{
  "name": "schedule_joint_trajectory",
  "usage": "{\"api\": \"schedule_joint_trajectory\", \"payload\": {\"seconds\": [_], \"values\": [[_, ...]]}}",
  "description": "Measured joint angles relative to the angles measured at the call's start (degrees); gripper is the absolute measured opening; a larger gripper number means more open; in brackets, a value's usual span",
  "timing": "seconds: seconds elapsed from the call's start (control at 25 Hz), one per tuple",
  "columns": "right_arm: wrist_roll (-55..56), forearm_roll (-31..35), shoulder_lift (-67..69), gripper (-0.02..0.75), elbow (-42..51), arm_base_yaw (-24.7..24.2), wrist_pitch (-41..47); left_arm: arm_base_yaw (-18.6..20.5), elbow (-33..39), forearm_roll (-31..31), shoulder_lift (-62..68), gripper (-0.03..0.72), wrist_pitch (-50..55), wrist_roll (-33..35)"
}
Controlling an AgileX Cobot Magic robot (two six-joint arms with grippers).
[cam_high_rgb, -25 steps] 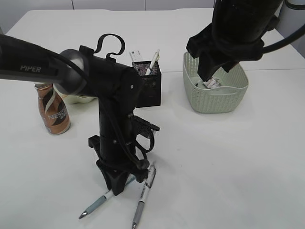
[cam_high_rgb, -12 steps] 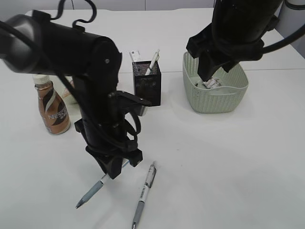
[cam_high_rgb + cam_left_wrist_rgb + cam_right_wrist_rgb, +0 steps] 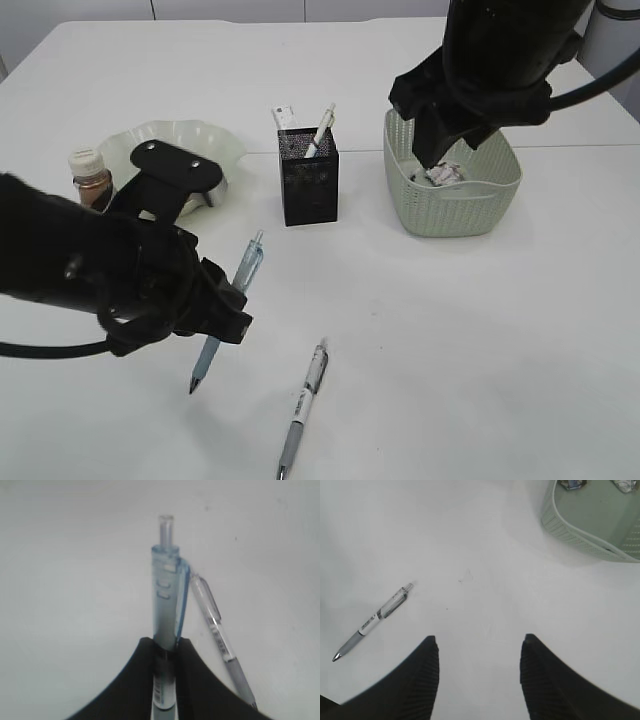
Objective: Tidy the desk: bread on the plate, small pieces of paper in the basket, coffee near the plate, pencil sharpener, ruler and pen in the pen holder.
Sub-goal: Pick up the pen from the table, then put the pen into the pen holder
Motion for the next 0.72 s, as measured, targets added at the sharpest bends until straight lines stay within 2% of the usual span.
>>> {"api": "schedule_joint_trajectory", "payload": {"seconds": [0.2, 0.44, 0.56, 0.72], "values": [[0.0, 0.0, 0.0, 0.384, 0.0, 0.0, -0.8, 0.0, 8.0, 1.5, -1.8, 0.064, -21.1, 0.0], [0.0, 0.0, 0.0, 0.385, 0.0, 0.0, -2.3, 0.1, 9.3, 1.8, 0.5, 0.065, -46.0, 2.9], [0.0, -0.1, 0.0, 0.385, 0.0, 0.0, -2.8, 1.9, 6.9, 0.3, 3.5, 0.065, -51.3, 3.5], [-0.3, -0.1, 0.0, 0.384, 0.0, 0.0, -3.3, 5.4, -0.1, -0.2, 8.1, 0.066, -52.3, 3.7]]}}
